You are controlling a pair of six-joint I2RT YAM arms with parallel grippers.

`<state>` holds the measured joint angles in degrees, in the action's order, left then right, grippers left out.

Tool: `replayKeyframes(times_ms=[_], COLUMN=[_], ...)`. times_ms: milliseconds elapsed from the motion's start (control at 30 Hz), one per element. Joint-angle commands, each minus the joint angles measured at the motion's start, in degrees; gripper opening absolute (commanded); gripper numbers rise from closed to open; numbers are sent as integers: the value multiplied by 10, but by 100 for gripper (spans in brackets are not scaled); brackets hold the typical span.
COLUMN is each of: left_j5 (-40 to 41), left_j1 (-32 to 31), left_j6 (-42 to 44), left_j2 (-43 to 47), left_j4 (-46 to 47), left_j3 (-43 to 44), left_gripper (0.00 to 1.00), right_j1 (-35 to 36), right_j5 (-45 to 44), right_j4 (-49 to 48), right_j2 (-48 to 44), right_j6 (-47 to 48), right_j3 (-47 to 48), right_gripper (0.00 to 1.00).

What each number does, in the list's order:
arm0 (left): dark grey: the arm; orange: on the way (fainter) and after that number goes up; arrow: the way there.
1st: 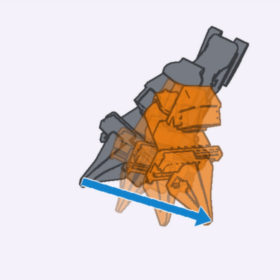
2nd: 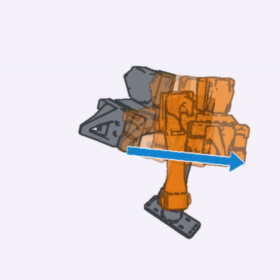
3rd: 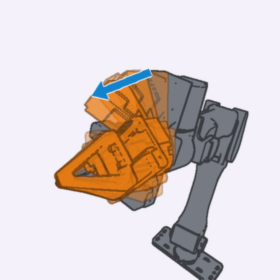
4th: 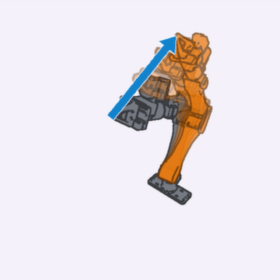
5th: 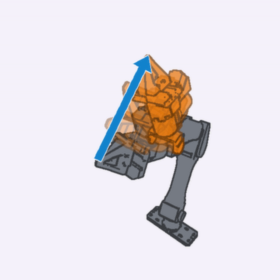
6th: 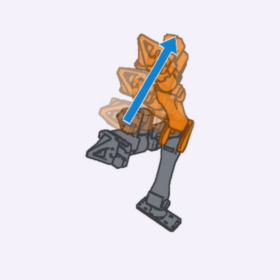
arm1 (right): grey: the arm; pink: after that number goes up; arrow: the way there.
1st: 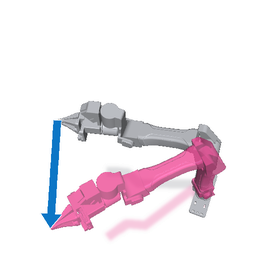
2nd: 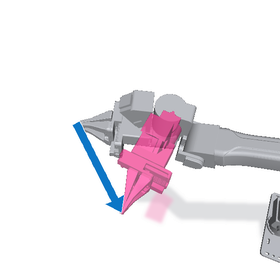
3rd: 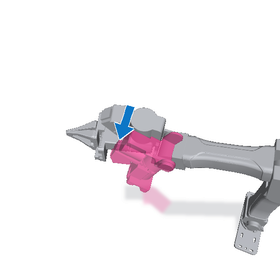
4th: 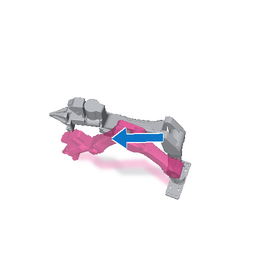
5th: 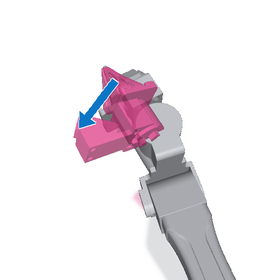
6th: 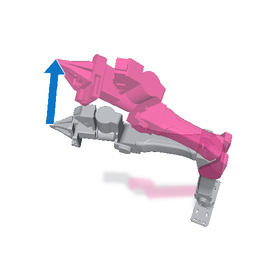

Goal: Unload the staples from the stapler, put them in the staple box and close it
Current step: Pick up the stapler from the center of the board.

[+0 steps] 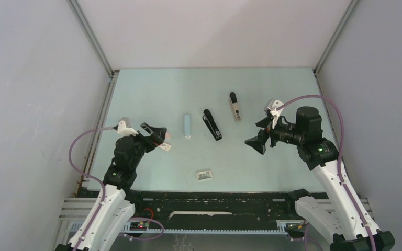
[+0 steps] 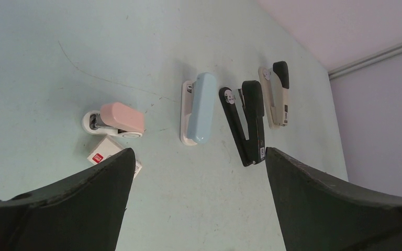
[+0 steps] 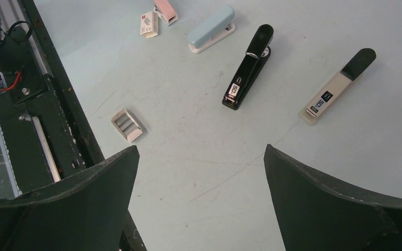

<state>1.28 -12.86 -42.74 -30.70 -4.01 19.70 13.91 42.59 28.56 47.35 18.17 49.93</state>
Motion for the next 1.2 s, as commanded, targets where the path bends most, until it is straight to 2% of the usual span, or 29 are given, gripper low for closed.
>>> replayKeyframes(times_ms=[0, 633, 1033, 1167], left_j5=[29, 45, 159, 162], left_j1=[-2, -6, -102, -111], left_j6=[-13, 8, 64, 77], left_j2=[1, -43, -94, -109], left_j4=[-6, -34, -92, -94], left_j3=[-7, 28, 94, 103], left_gripper=[100, 100, 100, 100], right_j1=[5, 10, 14, 14], right_j5=[8, 2, -2, -1], right_j4=[-5, -6, -6, -6], right_j2=[-2, 3, 2, 2], right_j6=[12, 12, 14, 13], right_j3=[-2, -2, -2, -2], right_gripper=[100, 100, 100, 100])
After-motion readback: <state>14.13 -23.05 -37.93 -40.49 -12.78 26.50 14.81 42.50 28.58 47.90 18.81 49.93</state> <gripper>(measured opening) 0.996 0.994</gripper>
